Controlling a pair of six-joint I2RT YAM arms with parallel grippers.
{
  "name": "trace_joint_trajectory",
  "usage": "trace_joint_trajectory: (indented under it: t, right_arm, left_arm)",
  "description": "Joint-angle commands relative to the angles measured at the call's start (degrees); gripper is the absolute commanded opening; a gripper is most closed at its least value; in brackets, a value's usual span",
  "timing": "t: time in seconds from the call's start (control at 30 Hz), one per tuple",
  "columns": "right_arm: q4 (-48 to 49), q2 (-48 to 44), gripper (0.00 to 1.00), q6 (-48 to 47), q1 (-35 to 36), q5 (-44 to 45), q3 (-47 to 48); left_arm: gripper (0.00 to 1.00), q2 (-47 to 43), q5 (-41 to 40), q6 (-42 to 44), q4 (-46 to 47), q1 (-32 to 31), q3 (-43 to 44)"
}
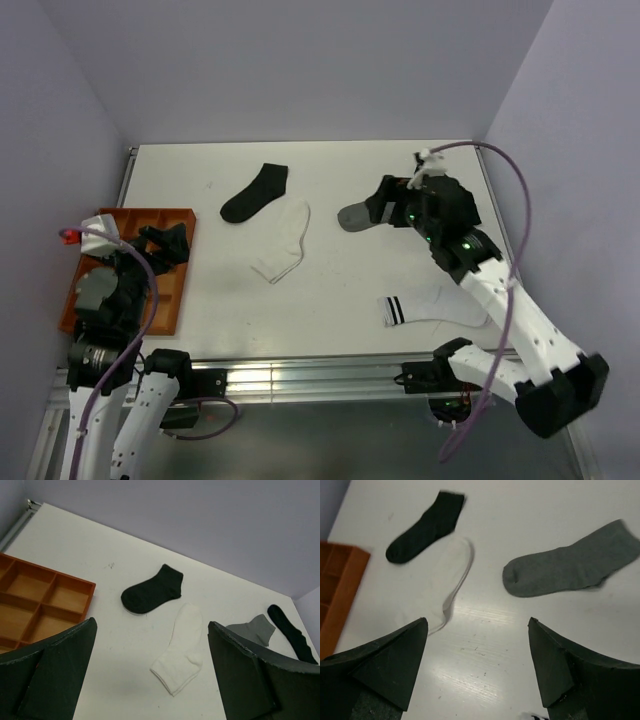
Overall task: Roll the socks
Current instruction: Roll the sock at the center of the board.
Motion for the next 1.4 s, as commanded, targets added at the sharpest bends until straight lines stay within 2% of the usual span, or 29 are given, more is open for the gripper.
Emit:
trace_joint_trajectory:
  t: [0.0, 0.17, 0.27, 0.47, 0.67, 0.9, 1.03, 1.13, 1.37]
  right_arm:
    - [5.9, 9.2, 0.88, -4.5, 6.0, -3.0, 4.2]
    - [8.3, 24.1, 0.75, -8.0, 11.4, -4.8, 11.8]
    - [7.3, 36.7, 0.68, -10.1, 14.4, -4.5, 17.5]
    - [5.0, 52.8, 0.52, -12.1, 19.7, -5.0, 27.0]
    - [3.1, 60.7, 0.51, -11.2, 23.2, -3.2, 29.1]
    - [2.9, 61.5, 0.5, -10.0, 24.5, -2.2, 21.9]
    - [4.4, 57.9, 0.5, -9.4, 24.5, 0.6, 14.4]
    - [4.1, 55.6, 0.51, -9.0, 24.7, 0.8, 12.1]
    - [7.6, 44.8, 0.65, -9.3, 27.3, 2.8, 9.3]
  left_arm:
    - [0.99, 4.3, 3.1, -2.6, 3.4, -0.1, -0.8]
    - [0.99, 7.3, 6.8, -6.0, 8.8, 0.0, -4.1]
    - [1.0, 8.4, 6.9, -6.6, 11.0, 0.0, -6.3]
    - [0.99, 8.0, 6.2, -5.9, 11.0, 0.0, -8.8]
    - [1.0, 6.2, 5.0, -4.9, 10.4, 0.1, -9.7]
    - [0.99, 5.6, 5.3, -4.9, 10.4, 0.1, -9.8]
    - [0.99, 5.3, 5.9, -5.0, 10.6, 0.1, -10.0]
    - [0.99, 5.2, 6.0, -4.9, 10.6, 0.1, -10.0]
    - [1.0, 4.8, 5.2, -5.1, 10.1, 0.1, -10.0]
